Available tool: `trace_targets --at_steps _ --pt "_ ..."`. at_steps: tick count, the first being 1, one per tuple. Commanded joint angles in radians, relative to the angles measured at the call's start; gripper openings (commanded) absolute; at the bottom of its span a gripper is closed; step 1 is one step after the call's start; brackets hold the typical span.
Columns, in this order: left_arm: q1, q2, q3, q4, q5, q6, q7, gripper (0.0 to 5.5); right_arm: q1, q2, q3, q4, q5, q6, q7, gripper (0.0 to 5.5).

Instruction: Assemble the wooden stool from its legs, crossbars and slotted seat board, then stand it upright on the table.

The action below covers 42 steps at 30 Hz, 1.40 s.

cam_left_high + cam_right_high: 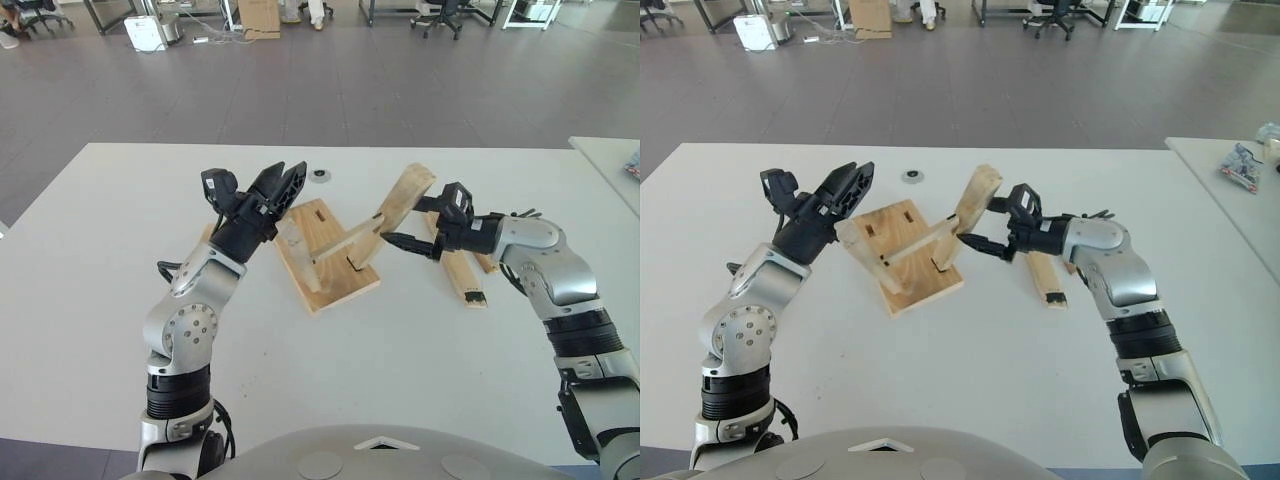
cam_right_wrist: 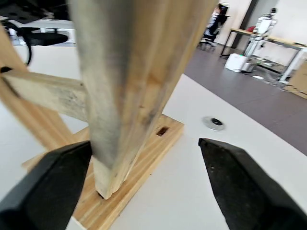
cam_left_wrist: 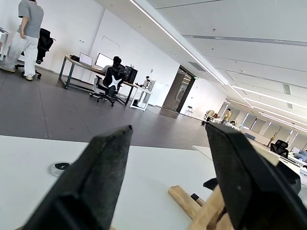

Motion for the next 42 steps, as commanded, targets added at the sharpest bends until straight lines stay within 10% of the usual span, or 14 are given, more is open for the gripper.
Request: trace_targets --at_steps 1,8,14,19,34,42 --pt "-0.019 0.008 0.001 0.009 0.012 0.001 0.008 2.81 -0.007 0.017 -0.161 -0.079 0.041 -0.011 -0.131 4.04" --pt "-0.006 0.009 0.005 0.002 0.011 -0.002 0.008 2.81 -0.034 0.121 -0.270 -0.348 -0.079 -0.127 -0.475 4.04" --pt "-0.027 0.011 -0.001 0.017 0.011 0.003 0.002 2.81 0.103 0.144 0.054 -0.360 -0.584 -0.499 -0.571 4.04" --pt "-0.029 0.006 -0.009 0.016 0.011 0.003 0.003 2.81 0.192 0.072 0.202 -0.243 -0.926 -0.329 -0.527 4.04" --pt "-0.034 -0.020 -0.024 0.017 0.019 -0.007 0.013 2.81 -0.039 0.177 0.063 -0.318 -0.823 -0.375 -0.674 4.04" --pt "-0.040 -0.018 -0.024 0.017 0.016 -0.003 0.013 2.81 0.200 0.141 0.249 -0.162 -0.908 -0.300 -0.554 4.04"
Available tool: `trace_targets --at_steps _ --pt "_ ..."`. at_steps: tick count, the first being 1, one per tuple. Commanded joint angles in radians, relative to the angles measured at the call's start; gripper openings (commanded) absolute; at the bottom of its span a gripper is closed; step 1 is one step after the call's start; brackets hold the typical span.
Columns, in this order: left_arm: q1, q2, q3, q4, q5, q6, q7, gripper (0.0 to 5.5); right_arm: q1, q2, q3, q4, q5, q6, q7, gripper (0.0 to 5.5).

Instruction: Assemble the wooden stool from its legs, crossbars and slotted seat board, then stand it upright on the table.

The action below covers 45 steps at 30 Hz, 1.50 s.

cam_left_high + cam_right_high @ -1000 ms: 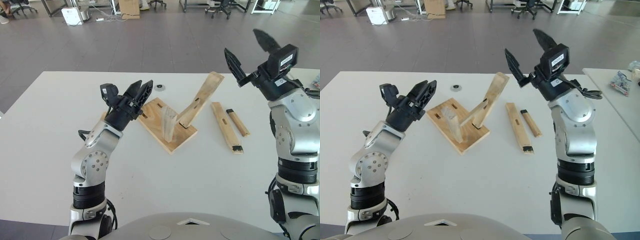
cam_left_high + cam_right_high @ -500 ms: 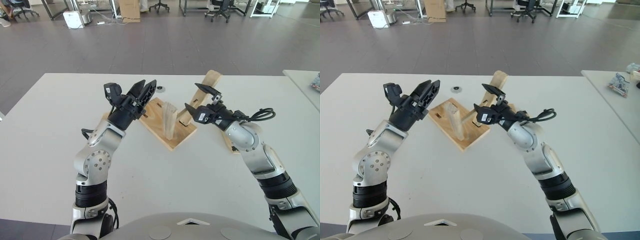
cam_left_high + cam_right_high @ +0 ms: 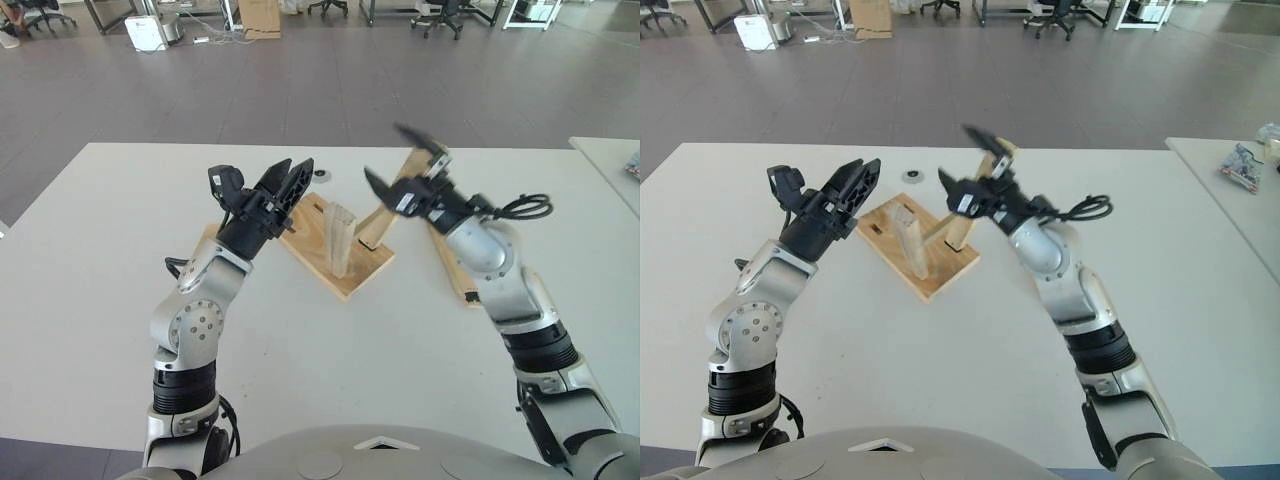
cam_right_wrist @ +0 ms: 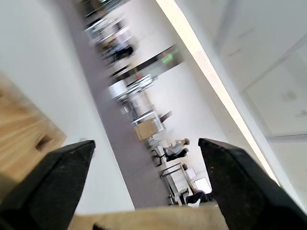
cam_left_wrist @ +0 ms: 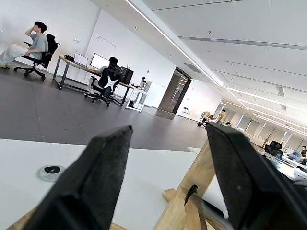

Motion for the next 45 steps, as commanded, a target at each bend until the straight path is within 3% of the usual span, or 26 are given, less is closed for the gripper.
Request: trace_targets --at_steps 1,7,11,15,21,27,30,33,39,45 --pt "-0.013 0.000 -0.007 0.000 0.016 0.000 0.013 2.81 0.099 -0.018 0.041 0.038 -0.006 0.072 0.075 4.04" --pt "-0.011 -0.002 -0.013 -0.003 0.015 0.003 0.015 2.81 -0.018 0.035 -0.081 -0.043 0.159 0.080 0.042 4.04" --pt "-0.005 -0.005 -0.018 -0.005 0.020 -0.004 0.017 2.81 -0.253 0.115 -0.317 -0.039 0.497 0.136 0.020 4.04" --pt "0.038 -0.039 -0.008 -0.007 0.182 -0.111 0.132 2.81 -0.395 0.027 -0.489 0.183 0.599 0.100 0.002 4.04" --pt "0.203 -0.087 0.012 -0.059 0.589 -0.352 0.381 2.81 -0.299 0.047 -0.419 0.429 0.590 0.055 0.076 4.04" --pt "0.311 -0.093 -0.101 -0.165 0.739 -0.378 0.383 2.81 -0.307 0.089 -0.365 0.488 0.653 0.041 0.198 4.04" --pt "0.339 -0.096 -0.092 -0.213 0.755 -0.345 0.395 2.81 -0.221 0.073 -0.355 0.341 0.698 0.074 0.256 4.04" --pt "0.388 -0.103 -0.058 -0.292 0.761 -0.276 0.418 2.81 -0.009 0.062 -0.333 0.072 0.734 0.157 0.267 4.04" --pt "0.479 -0.085 -0.011 -0.412 0.738 -0.148 0.400 2.81 0.281 0.177 -0.274 -0.318 0.696 0.320 0.043 4.04" --pt "0.536 -0.110 0.037 -0.494 0.685 -0.085 0.395 2.81 0.364 0.210 -0.348 -0.409 0.662 0.390 -0.107 4.04"
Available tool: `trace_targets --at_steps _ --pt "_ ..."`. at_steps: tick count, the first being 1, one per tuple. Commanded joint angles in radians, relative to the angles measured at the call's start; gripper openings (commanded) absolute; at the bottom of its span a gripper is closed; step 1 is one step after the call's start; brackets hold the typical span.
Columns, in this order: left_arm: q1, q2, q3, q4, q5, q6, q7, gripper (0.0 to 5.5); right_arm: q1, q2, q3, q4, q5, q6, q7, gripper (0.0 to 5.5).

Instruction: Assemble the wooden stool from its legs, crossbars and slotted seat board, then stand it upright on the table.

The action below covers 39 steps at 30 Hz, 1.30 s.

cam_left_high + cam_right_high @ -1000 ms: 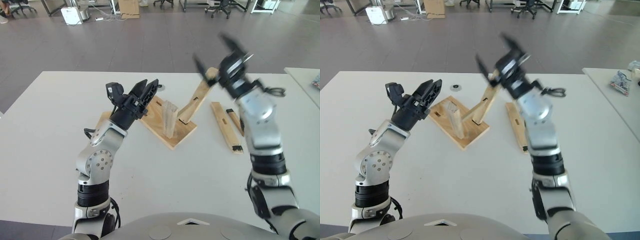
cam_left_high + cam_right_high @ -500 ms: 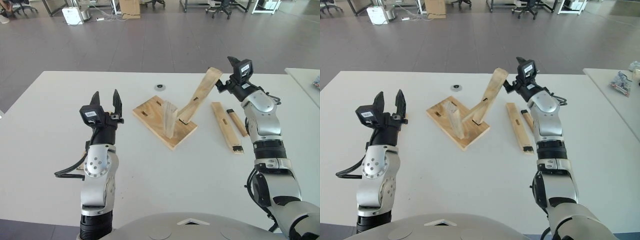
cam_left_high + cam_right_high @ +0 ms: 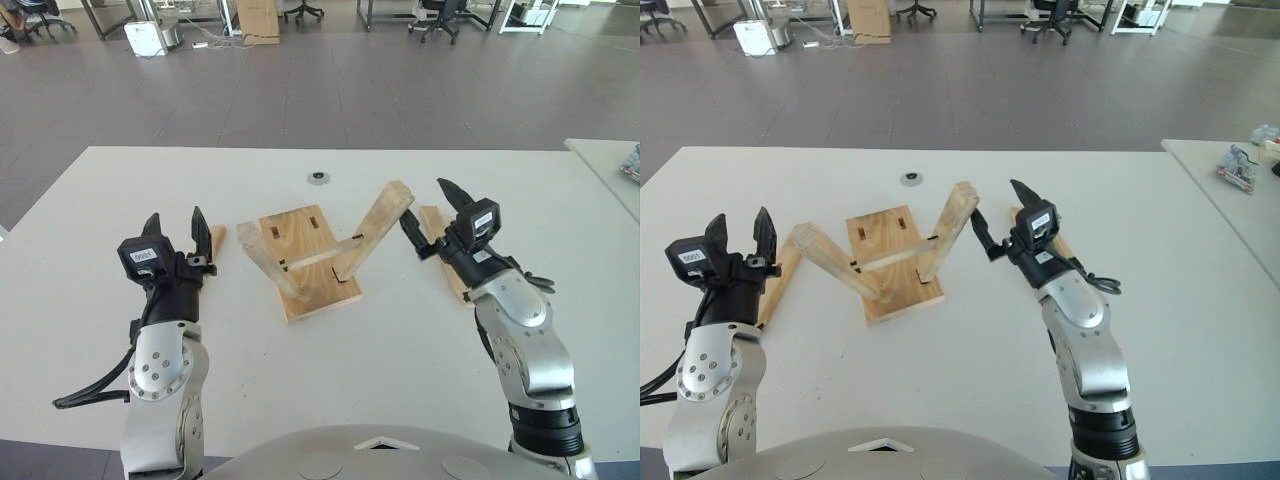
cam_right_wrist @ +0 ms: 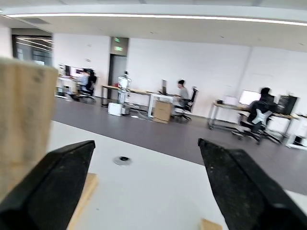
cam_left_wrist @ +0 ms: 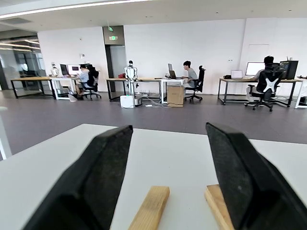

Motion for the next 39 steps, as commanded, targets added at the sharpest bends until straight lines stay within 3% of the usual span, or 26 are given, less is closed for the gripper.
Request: trace_targets --at_steps 1,6,8,11,14,22,30,35,37,39 --pt "0.038 -0.027 0.036 -0.059 -0.028 0.048 0.014 2.81 0.025 -0.003 -0.080 -0.037 -0.009 0.046 -0.064 4.04" --pt "0.061 -0.005 -0.032 -0.139 -0.010 0.026 -0.033 2.81 0.002 0.009 -0.117 -0.048 -0.011 0.075 -0.120 4.04" --pt "0.087 0.049 -0.105 -0.149 0.027 -0.030 -0.095 2.81 -0.013 0.017 -0.019 -0.081 -0.003 0.073 -0.080 4.04" --pt "0.099 0.085 -0.180 -0.139 0.063 -0.095 -0.139 2.81 -0.045 0.033 0.216 -0.140 0.004 0.085 0.009 4.04" --pt "0.083 0.074 -0.242 -0.143 0.110 -0.093 -0.116 2.81 -0.081 0.035 0.292 -0.152 0.007 0.099 0.041 4.04" --pt "-0.056 0.037 -0.365 -0.160 0.150 0.060 -0.093 2.81 -0.131 0.007 0.275 -0.127 0.006 0.076 0.061 4.04" --pt "-0.093 0.061 -0.332 -0.128 0.004 0.110 -0.165 2.81 -0.207 0.006 0.154 -0.081 -0.006 0.022 0.021 4.04" --pt "-0.099 0.226 -0.281 -0.167 -0.121 0.116 -0.344 2.81 -0.312 -0.056 -0.026 0.022 0.004 -0.037 0.021 4.04" --pt "-0.097 0.344 -0.254 -0.177 -0.345 0.112 -0.501 2.81 -0.346 -0.090 -0.091 0.086 0.012 -0.074 0.029 4.04" --pt "-0.181 0.406 -0.330 -0.178 -0.469 0.138 -0.530 2.81 -0.369 -0.107 -0.123 0.143 0.014 -0.105 0.037 4.04"
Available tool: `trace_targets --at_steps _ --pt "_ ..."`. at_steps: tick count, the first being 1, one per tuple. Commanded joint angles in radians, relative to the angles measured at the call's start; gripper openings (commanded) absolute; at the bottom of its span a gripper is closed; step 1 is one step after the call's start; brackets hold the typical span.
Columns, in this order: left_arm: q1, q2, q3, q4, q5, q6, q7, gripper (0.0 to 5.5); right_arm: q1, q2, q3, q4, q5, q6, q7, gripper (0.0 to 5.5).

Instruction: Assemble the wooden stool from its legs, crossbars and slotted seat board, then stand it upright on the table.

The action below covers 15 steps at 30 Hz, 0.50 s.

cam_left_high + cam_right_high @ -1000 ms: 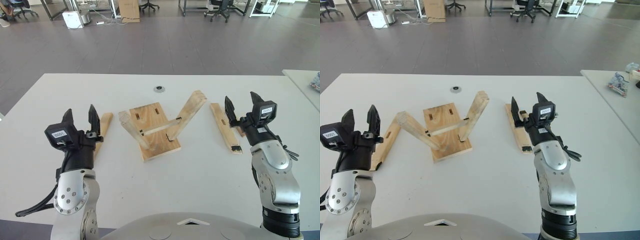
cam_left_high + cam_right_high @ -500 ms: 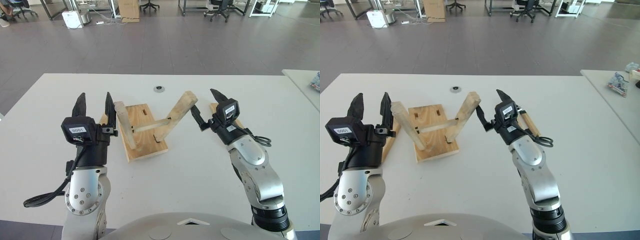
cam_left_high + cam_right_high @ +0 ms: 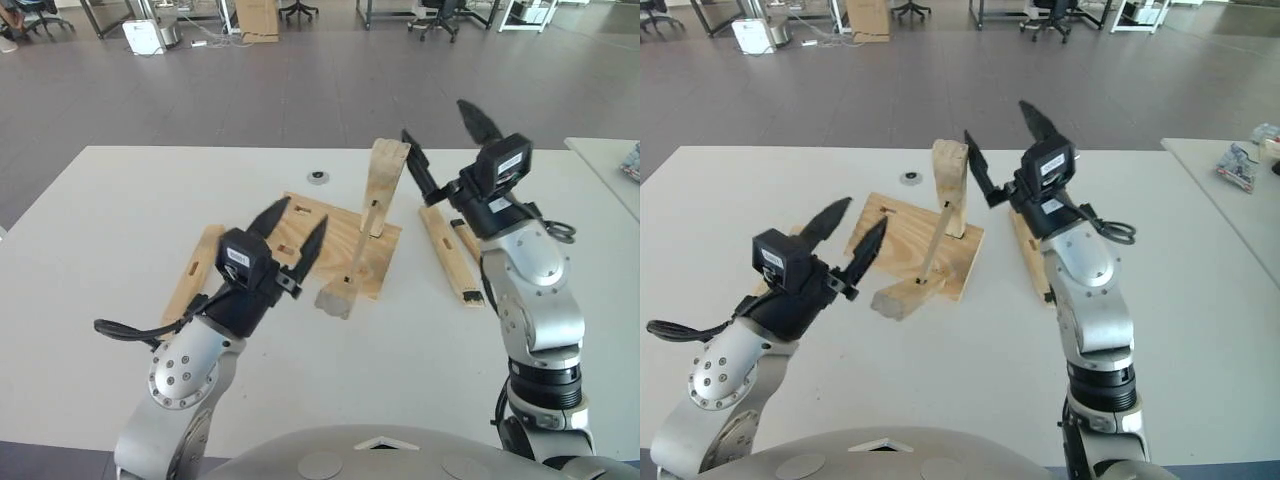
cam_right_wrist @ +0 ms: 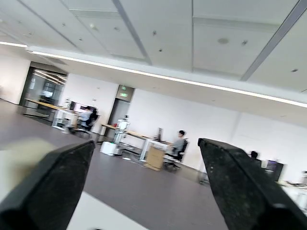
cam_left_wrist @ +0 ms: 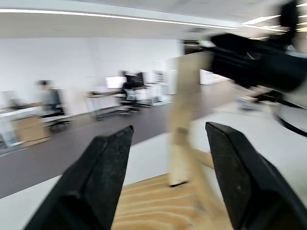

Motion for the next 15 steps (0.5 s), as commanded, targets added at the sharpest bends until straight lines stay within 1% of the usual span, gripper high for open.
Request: trace_targets --at_steps 1,3,4,5,6,7,8,10,12,13,14,15 --pt "-0.159 0.098 -0.109 -0.015 -0.214 0.065 -0.035 2.81 -0.049 -0.037 -0.064 0.114 0.011 -0.057 0.020 4.04" --pt "-0.292 0.052 -0.148 -0.015 -0.203 0.144 0.090 2.81 -0.040 -0.042 -0.073 0.154 0.012 -0.082 0.028 4.04" --pt "-0.337 0.104 -0.001 0.055 -0.267 0.133 0.049 2.81 -0.024 -0.043 -0.079 0.165 0.012 -0.088 0.028 4.04" --pt "-0.414 0.137 0.111 0.145 -0.289 0.120 0.028 2.81 -0.006 -0.045 -0.084 0.181 0.008 -0.095 0.028 4.04" --pt "-0.502 0.161 0.184 0.247 -0.278 0.096 0.013 2.81 0.015 -0.047 -0.090 0.195 0.007 -0.093 0.027 4.04" --pt "-0.576 0.182 0.224 0.362 -0.235 0.043 -0.004 2.81 0.034 -0.050 -0.093 0.216 0.003 -0.094 0.029 4.04" --pt "-0.663 0.193 0.219 0.492 -0.163 -0.021 -0.012 2.81 0.066 -0.057 -0.094 0.236 -0.004 -0.090 0.032 4.04" --pt "-0.751 0.253 0.203 0.823 0.014 -0.213 -0.046 2.81 0.116 -0.061 -0.074 0.281 -0.030 -0.091 0.035 4.04" --pt "-0.729 0.308 0.144 1.214 0.171 -0.480 -0.130 2.81 0.154 -0.041 -0.025 0.292 -0.048 -0.074 0.035 4.04" --pt "-0.724 0.327 0.072 1.389 0.259 -0.620 -0.167 2.81 0.179 -0.032 0.008 0.281 -0.058 -0.056 0.041 4.04" --pt "-0.735 0.332 -0.011 1.544 0.341 -0.718 -0.201 2.81 0.208 -0.027 0.049 0.263 -0.066 -0.032 0.053 4.04" --pt "-0.766 0.328 -0.106 1.683 0.445 -0.814 -0.197 2.81 0.245 -0.025 0.093 0.238 -0.062 0.001 0.074 4.04"
